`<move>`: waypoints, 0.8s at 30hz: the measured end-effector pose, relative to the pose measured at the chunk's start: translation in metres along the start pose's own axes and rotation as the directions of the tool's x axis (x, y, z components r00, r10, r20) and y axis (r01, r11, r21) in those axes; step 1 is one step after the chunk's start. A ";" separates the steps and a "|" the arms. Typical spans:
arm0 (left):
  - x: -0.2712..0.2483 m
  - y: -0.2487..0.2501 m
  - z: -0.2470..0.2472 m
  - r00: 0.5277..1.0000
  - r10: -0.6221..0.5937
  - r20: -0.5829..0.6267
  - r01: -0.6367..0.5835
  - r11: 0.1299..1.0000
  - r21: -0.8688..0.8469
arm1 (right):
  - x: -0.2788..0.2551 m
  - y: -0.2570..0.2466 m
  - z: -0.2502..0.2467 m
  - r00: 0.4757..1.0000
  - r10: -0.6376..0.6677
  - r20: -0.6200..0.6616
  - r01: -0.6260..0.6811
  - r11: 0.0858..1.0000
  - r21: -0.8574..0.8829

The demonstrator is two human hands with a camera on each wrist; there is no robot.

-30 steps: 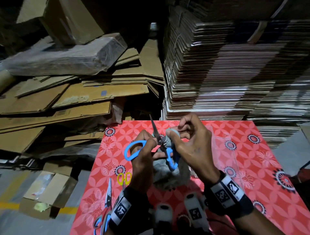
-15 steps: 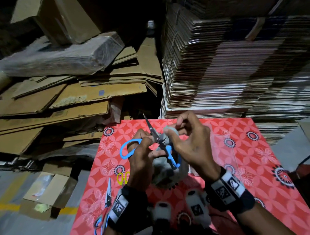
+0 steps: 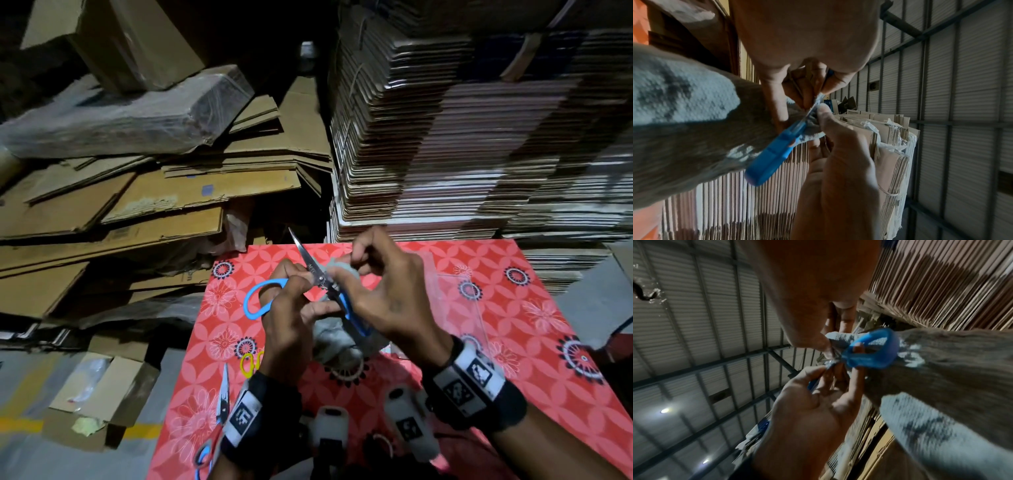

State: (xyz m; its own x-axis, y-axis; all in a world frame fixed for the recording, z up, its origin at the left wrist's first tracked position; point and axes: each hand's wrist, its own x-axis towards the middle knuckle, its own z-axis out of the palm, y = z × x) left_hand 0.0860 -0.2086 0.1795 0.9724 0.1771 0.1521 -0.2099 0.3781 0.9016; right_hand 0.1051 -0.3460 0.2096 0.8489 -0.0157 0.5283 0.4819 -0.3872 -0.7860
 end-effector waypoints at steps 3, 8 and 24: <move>0.002 -0.001 -0.001 1.000 0.004 -0.011 -0.004 1.000 -0.007 | 0.007 0.004 -0.004 0.999 0.011 -0.038 -0.011 1.000 -0.015; -0.003 0.001 -0.001 0.998 0.035 0.053 -0.036 0.999 0.012 | 0.002 0.001 -0.002 1.000 -0.004 0.008 0.004 1.000 -0.008; -0.002 -0.001 -0.004 0.998 0.049 0.035 -0.049 0.999 -0.014 | 0.005 -0.001 -0.006 0.999 0.005 0.032 -0.005 1.000 0.016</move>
State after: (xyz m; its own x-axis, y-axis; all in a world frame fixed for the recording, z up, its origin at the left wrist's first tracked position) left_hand 0.0836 -0.2053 0.1770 0.9639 0.1631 0.2105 -0.2584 0.3819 0.8873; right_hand 0.1070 -0.3517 0.2148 0.8577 0.0124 0.5139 0.4809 -0.3728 -0.7936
